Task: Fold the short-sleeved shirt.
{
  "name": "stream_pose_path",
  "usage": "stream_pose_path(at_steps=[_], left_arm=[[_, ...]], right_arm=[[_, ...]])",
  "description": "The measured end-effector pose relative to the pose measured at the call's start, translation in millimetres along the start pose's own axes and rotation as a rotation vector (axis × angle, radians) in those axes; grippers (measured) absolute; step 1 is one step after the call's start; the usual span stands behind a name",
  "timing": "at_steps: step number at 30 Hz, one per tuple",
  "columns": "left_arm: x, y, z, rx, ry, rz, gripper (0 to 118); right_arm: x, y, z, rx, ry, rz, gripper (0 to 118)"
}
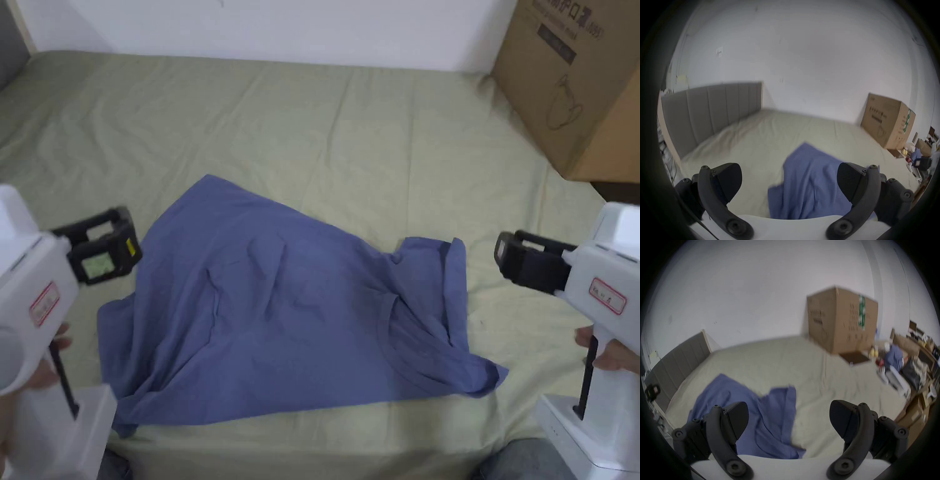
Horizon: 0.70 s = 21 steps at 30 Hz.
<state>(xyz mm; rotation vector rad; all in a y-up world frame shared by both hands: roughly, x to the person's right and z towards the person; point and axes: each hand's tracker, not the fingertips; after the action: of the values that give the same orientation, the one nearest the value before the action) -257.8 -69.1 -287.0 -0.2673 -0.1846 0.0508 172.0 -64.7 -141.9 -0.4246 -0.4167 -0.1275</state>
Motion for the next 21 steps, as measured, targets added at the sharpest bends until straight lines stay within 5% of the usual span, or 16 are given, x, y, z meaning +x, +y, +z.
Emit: stream_pose_path(at_steps=[6, 10, 11, 13, 15, 21], left_arm=[[37, 12, -4, 0.126, -0.008, -0.052, 117], [51, -2, -9, 0.096, -0.028, -0.139, 86], [52, -6, -10, 0.08, -0.031, -0.163, 86], [55, -12, -10, 0.057, -0.053, -0.175, 27], [56, -16, -9, 0.049, -0.067, -0.166, 6], [58, -18, -11, 0.013, -0.13, -0.143, 0]], right_arm=[[-47, 11, 23, 0.17, 0.091, 0.075, 115], [-65, -2, 22, 0.164, 0.088, 0.087, 103], [-66, -5, 23, 0.168, 0.101, 0.068, 103], [-70, -10, 25, 0.177, 0.133, 0.021, 66], [-71, -14, 21, 0.181, 0.141, 0.031, 4], [-80, -12, 18, 0.189, 0.142, 0.058, 0]])
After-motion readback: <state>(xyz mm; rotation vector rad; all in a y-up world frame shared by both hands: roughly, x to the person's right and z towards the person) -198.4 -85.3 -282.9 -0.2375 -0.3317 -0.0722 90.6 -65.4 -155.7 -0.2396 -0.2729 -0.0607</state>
